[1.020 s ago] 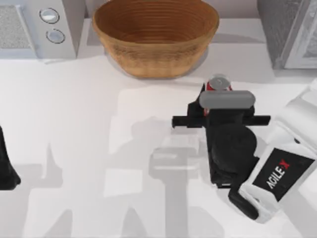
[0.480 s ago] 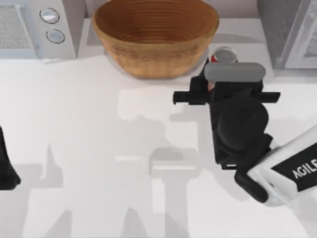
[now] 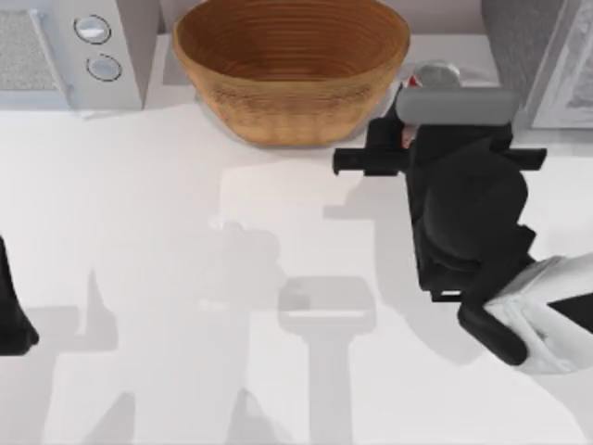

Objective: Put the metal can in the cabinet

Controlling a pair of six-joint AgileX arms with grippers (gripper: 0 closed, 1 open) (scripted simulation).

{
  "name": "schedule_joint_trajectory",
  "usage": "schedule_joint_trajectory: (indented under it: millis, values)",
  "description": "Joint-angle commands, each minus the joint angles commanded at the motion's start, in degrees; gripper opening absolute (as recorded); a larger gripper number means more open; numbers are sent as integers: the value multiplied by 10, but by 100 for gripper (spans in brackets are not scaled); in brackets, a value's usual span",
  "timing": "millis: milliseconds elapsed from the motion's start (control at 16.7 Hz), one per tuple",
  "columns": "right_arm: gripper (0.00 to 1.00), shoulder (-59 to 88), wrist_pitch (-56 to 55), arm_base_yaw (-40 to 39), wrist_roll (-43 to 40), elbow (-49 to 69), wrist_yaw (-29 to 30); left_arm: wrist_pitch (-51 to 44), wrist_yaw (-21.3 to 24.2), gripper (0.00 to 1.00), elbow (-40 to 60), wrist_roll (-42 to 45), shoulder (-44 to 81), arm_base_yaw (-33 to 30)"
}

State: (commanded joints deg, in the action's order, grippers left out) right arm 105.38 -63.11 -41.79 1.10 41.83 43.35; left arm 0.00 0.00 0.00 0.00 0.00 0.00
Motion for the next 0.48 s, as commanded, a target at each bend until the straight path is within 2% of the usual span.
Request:
schedule_joint_trajectory:
  millis: [240,480]
  values:
    - [0,2,-1,1,1,2,0,0,0,100,0,0,0,0]
    - [0,-56,19,40,-5,-6,-5,0,0,100,0,0,0,0]
